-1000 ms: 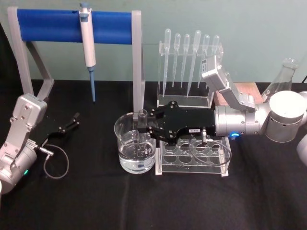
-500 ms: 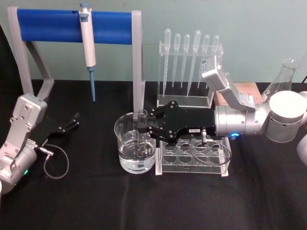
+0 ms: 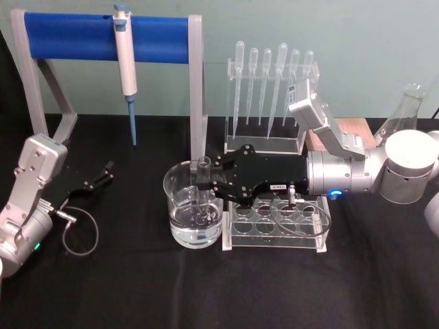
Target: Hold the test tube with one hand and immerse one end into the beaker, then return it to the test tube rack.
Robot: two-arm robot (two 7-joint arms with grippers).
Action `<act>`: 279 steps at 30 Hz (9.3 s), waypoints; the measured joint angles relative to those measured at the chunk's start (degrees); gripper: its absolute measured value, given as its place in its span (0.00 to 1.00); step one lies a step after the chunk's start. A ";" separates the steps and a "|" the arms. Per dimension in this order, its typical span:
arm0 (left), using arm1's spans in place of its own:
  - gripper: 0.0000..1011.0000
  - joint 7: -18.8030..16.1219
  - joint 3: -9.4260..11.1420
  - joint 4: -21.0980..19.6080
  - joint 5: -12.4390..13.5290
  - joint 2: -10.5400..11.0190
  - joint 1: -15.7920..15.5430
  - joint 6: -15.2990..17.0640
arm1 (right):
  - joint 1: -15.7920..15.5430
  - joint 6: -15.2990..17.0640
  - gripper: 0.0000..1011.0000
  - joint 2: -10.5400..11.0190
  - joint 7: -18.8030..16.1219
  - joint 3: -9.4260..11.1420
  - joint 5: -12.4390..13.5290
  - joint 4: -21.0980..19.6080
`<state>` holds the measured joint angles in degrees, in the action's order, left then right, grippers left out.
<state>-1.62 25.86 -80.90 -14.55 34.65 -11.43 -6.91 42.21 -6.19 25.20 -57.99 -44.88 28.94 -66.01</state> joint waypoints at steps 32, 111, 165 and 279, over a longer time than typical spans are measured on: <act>0.99 0.00 0.00 0.00 0.00 0.00 0.00 0.00 | 0.00 0.00 0.23 0.00 -0.01 0.00 0.00 0.00; 0.99 0.00 0.00 0.00 0.00 0.00 0.00 0.00 | -10.20 2.20 0.23 20.16 4.38 12.10 7.53 -22.29; 0.99 0.00 0.00 0.00 0.00 0.00 0.00 0.00 | -13.32 -2.96 0.23 14.81 2.77 10.56 3.89 -13.37; 0.99 0.00 0.00 0.00 0.00 0.00 0.00 0.00 | -31.53 -0.50 0.99 5.32 48.04 25.50 -7.92 -18.38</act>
<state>-1.62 25.86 -80.90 -14.55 34.65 -11.43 -6.91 10.68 -6.69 30.52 -9.94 -19.38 21.02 -84.38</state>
